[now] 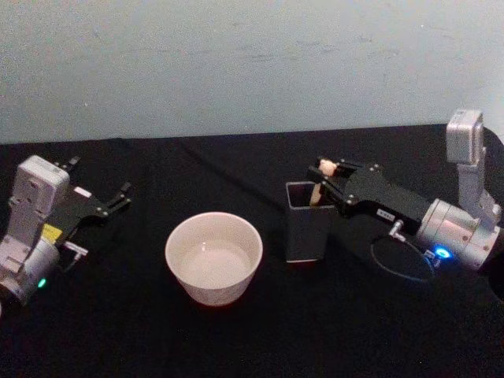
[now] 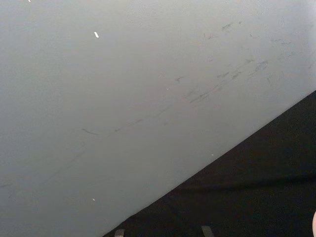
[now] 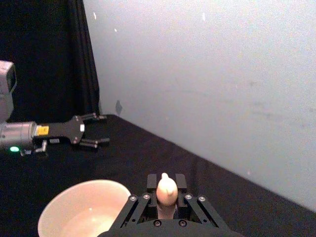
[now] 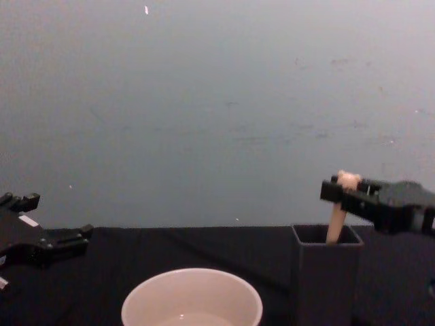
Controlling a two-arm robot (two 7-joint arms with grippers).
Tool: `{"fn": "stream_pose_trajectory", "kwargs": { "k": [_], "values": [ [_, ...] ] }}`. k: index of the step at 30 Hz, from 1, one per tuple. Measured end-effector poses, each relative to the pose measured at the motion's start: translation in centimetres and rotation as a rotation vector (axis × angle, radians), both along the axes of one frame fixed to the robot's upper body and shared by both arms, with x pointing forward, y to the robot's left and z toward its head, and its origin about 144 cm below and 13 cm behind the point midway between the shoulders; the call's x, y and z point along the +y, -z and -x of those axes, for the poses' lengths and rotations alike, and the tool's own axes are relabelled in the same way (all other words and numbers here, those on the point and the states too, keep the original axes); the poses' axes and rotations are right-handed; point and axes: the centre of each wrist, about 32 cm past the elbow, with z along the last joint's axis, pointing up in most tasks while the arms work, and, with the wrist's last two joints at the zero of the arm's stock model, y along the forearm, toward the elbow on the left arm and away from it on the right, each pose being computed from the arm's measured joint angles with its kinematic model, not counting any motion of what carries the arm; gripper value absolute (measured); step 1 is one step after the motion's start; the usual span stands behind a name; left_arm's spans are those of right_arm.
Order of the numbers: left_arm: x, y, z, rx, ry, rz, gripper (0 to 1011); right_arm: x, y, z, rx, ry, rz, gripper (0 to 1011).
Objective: Pick up the stirring spoon with one hand, stir inside the cup, then place it back in its original position.
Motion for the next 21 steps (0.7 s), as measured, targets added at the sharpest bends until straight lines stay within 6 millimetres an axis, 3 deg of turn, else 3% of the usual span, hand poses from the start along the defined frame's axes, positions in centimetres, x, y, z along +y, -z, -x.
{"fn": "stream_pose_trajectory", "kwargs": {
  "k": [21],
  "values": [
    [0.0,0.0,0.0,0.0,0.0,0.0,1001,0.0,-5.9,1.7,-0.21,0.024,-0.114,214]
  ]
}}
